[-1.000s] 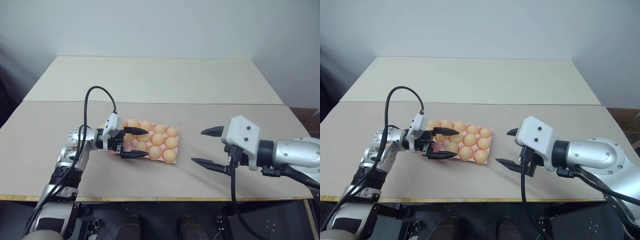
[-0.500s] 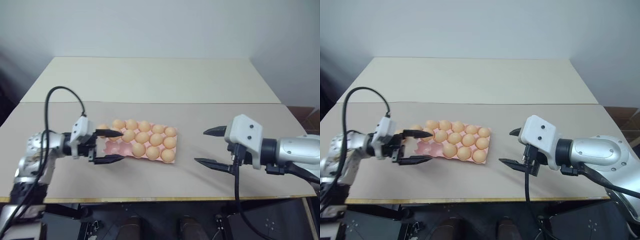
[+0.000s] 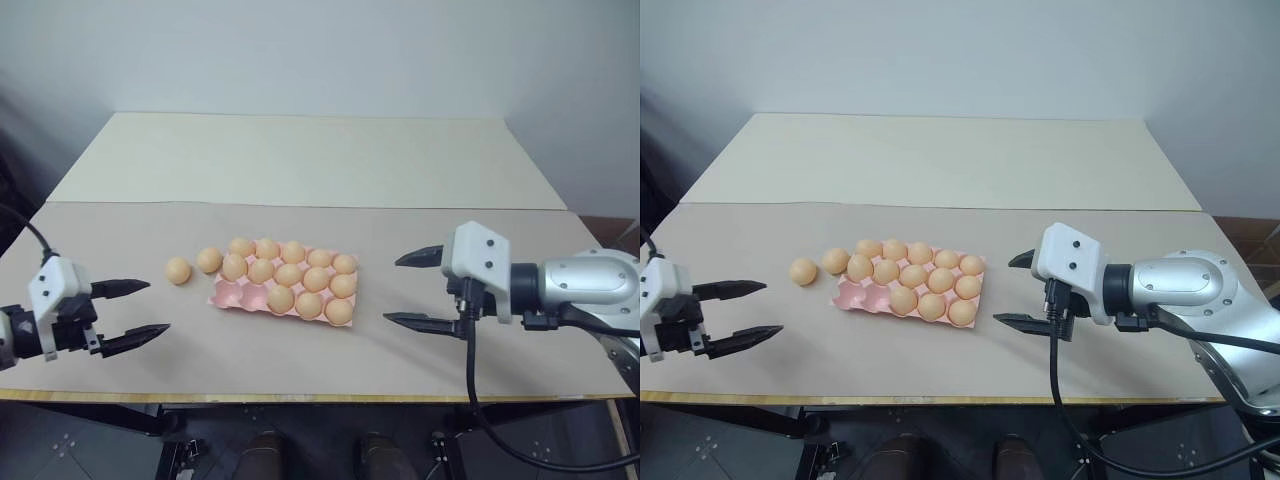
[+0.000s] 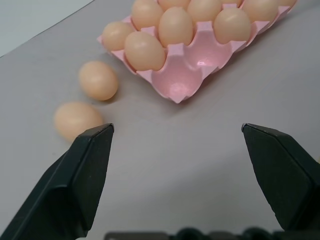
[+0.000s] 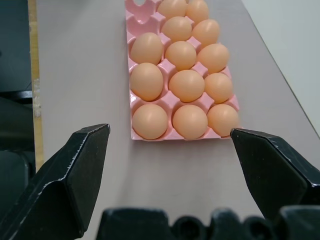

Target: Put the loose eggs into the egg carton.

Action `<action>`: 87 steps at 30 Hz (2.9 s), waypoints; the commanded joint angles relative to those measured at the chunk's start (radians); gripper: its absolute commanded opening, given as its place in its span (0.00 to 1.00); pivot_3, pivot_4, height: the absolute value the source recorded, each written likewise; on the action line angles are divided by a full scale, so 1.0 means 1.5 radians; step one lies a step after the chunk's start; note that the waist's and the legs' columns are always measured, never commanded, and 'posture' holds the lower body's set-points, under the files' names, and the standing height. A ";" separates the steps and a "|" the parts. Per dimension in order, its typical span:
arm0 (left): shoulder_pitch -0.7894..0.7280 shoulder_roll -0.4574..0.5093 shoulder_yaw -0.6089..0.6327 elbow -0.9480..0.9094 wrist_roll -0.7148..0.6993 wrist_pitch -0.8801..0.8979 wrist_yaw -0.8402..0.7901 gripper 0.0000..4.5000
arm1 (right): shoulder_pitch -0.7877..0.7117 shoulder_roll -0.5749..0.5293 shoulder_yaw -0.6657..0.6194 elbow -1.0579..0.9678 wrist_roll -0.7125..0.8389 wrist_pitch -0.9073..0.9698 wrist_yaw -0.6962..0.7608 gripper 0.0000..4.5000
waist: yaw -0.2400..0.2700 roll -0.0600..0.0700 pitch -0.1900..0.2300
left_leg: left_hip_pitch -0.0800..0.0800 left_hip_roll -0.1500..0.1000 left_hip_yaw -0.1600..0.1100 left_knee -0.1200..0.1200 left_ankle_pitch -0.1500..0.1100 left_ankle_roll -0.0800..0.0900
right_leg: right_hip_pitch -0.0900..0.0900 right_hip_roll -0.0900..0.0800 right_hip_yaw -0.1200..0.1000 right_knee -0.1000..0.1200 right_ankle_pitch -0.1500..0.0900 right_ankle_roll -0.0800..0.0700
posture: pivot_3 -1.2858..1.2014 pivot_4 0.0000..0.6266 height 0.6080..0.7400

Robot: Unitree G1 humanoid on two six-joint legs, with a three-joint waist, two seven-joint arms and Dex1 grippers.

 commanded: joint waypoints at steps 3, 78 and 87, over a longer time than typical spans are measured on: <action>0.026 -0.019 0.050 -0.026 0.030 -0.014 0.079 0.99 | -0.025 -0.001 0.010 0.014 -0.019 -0.031 0.026 1.00 | 0.000 0.000 0.000 | 0.000 0.000 0.000 0.000 0.000 0.000 | 0.000 0.000 0.000 0.000 0.000 0.000 | 0.52 0.24 1.00; -0.244 -0.131 -0.201 0.064 -0.114 -0.043 -0.011 0.44 | 0.020 -0.033 -0.079 -0.090 0.049 0.077 -0.040 1.00 | 0.004 0.000 0.000 | 0.000 -0.001 0.000 0.000 0.000 0.000 | 0.000 0.000 0.000 0.001 0.000 0.000 | 0.52 0.24 1.00; -0.346 -0.171 -0.295 0.121 -0.069 -0.059 -0.051 0.44 | 0.011 -0.021 -0.104 -0.130 0.074 0.108 -0.102 1.00 | 0.003 0.000 0.000 | 0.000 -0.003 0.000 0.000 0.000 0.000 | 0.000 0.000 0.000 0.001 0.000 0.000 | 0.52 0.24 1.00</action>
